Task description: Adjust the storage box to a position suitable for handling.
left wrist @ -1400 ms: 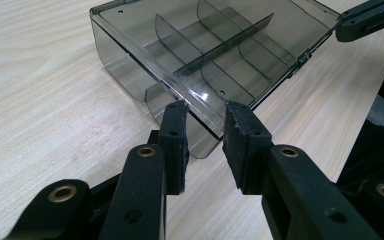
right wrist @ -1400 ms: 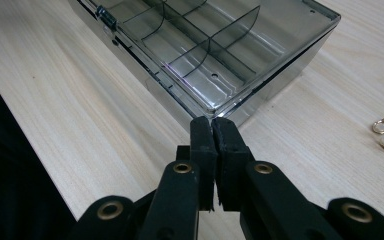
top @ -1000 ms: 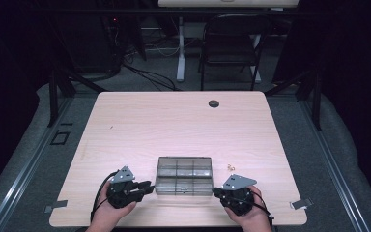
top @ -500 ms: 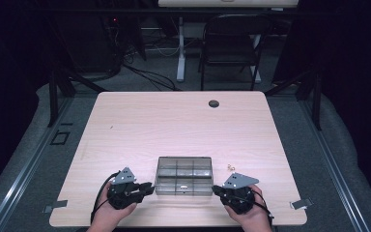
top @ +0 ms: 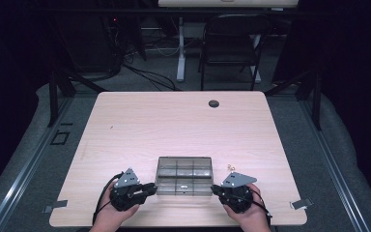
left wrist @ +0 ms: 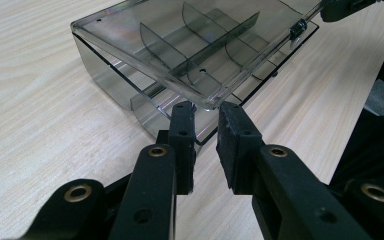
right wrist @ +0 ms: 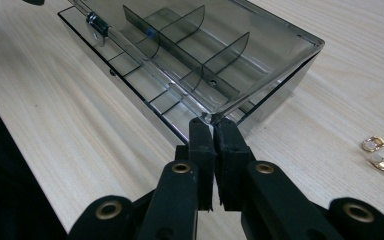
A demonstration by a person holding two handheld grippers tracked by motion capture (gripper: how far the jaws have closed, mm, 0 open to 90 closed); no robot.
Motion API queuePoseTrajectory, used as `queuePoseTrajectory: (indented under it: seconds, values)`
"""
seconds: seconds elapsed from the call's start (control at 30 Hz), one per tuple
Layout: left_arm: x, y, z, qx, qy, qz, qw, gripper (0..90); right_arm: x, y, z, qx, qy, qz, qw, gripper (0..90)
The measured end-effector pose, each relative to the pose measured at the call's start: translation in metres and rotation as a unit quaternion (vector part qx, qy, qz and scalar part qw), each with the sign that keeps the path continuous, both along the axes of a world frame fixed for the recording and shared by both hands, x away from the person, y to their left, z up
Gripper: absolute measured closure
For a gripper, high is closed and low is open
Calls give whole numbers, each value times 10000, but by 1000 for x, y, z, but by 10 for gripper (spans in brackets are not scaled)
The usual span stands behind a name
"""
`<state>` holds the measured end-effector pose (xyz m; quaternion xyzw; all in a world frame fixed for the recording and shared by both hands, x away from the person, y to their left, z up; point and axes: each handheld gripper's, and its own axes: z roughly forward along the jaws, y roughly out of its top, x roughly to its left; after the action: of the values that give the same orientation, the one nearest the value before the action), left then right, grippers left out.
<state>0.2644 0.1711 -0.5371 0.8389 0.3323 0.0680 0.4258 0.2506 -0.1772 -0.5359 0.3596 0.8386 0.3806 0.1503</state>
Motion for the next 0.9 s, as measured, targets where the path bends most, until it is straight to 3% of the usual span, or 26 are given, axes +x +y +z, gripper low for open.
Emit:
queuePoseTrajectory:
  seconds: [0.3,0.5,0.9]
  values:
    - [0,0,2,-29,-38,35,10000,769,7,0,-5,24,91,-182,9998,856]
    - [0,0,2,-64,-57,67,9999,769,9,-1,-6,176,152,-314,9992,834]
    - [1,0,5,-174,-160,157,9996,769,8,-2,-6,191,179,-310,9992,823]
